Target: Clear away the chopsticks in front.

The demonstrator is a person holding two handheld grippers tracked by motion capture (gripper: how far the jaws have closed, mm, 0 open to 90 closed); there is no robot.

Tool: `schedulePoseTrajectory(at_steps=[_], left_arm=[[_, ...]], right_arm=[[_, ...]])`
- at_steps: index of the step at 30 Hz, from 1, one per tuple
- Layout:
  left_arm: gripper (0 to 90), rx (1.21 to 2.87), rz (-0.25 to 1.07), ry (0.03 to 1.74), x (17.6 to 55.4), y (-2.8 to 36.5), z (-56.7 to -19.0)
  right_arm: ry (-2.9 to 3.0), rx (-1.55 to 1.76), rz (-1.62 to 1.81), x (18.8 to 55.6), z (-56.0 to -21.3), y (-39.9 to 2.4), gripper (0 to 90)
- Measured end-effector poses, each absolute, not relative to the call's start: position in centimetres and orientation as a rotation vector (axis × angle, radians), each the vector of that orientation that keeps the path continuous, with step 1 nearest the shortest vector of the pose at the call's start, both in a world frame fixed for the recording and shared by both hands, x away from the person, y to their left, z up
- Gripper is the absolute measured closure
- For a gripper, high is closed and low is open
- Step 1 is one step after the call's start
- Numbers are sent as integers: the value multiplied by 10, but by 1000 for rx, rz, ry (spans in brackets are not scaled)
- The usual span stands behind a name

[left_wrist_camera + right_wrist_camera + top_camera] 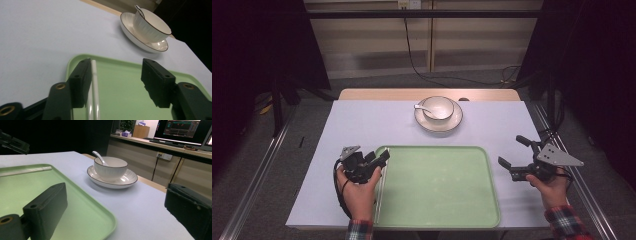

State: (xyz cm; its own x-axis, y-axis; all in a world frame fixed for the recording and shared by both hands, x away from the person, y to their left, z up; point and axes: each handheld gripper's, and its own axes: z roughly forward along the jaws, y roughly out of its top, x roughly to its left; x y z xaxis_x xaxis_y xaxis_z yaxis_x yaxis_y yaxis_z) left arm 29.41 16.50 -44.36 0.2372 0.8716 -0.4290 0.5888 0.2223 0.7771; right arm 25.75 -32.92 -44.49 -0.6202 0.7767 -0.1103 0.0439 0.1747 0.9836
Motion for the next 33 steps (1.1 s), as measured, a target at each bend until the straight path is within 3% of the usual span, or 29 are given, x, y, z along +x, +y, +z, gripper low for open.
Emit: schedulePoseTrajectory(at_steps=[8,14,33], left_arm=[[327,1500,342,1412,312,153,-440],[204,1517,362,1363,328,145,-437],[56,1557,379,1295,378,122,-425]], right_arm=[[1836,771,1494,258,-446,-329,37],[1841,760,1488,258,-446,-330,37],[1835,780,1476,260,-447,-329,37]])
